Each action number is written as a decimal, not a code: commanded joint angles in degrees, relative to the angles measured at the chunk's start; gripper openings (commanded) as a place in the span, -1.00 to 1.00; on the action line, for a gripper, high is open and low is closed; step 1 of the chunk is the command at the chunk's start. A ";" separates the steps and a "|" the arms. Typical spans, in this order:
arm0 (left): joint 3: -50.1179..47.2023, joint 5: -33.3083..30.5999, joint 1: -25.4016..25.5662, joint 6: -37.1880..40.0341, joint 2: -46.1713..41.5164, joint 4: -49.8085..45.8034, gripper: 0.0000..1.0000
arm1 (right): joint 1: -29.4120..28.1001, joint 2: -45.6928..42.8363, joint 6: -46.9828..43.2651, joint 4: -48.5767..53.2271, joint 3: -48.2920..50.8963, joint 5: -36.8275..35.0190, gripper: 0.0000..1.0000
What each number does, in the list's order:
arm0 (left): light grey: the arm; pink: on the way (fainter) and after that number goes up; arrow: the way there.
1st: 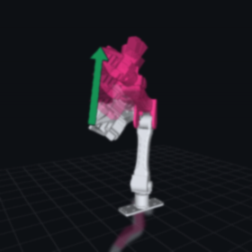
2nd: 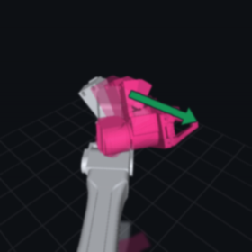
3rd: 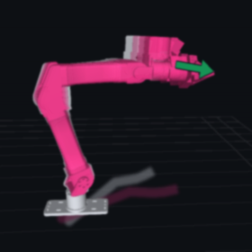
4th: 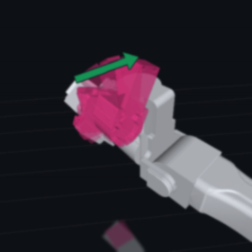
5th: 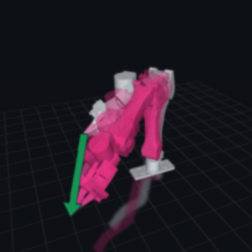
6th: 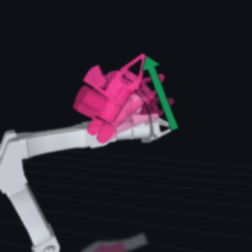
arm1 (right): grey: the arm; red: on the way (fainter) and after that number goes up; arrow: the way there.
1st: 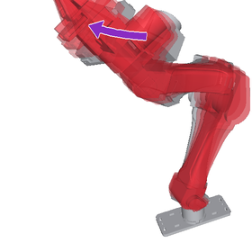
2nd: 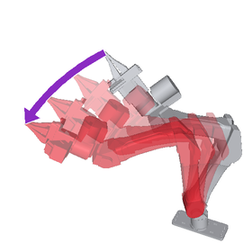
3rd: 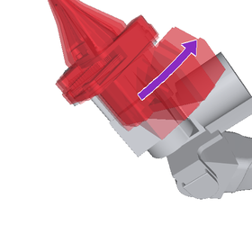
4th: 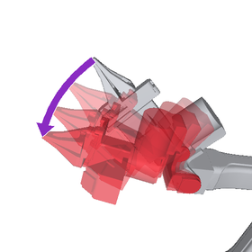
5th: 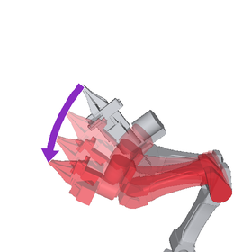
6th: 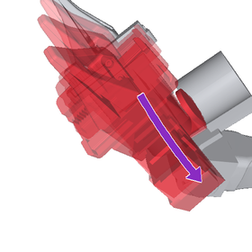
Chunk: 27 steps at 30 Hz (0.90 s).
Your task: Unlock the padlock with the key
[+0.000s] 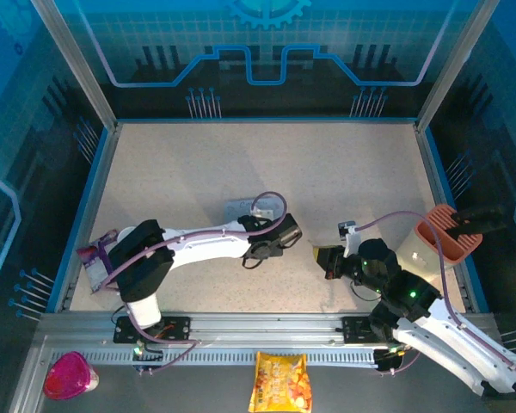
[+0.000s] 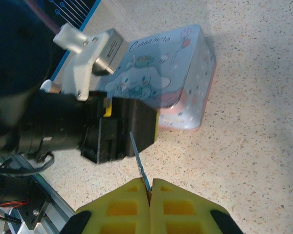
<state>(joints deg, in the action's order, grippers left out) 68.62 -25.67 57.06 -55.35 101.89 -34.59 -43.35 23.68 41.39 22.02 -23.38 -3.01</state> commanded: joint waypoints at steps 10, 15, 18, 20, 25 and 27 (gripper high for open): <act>-5.16 3.41 -4.10 17.42 -6.32 14.46 0.24 | -1.00 2.50 1.77 -0.17 -1.68 -1.83 -1.00; -19.94 7.03 -4.05 19.57 -17.78 24.70 0.27 | -1.10 4.11 2.29 -1.99 -1.29 -1.21 -1.00; -30.36 9.32 -4.12 20.27 -24.68 36.61 0.36 | -1.12 4.93 3.02 -3.67 -0.75 -0.82 -1.00; -35.57 8.73 -4.23 20.43 -27.89 42.69 0.39 | -1.29 5.54 3.28 -4.26 -0.77 -0.43 -1.00; -39.86 8.66 -4.69 24.08 -27.51 51.77 0.38 | -2.70 6.00 3.68 -4.65 -0.67 -1.24 -1.00; -39.70 10.41 -5.91 24.04 -25.13 53.59 0.32 | -3.13 5.85 3.98 -5.09 -0.36 -1.47 -1.00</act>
<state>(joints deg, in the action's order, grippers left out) 29.10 -17.45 52.45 -33.85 74.87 9.52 -45.52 29.65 44.21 18.87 -23.46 -3.95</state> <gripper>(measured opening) 0.668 0.060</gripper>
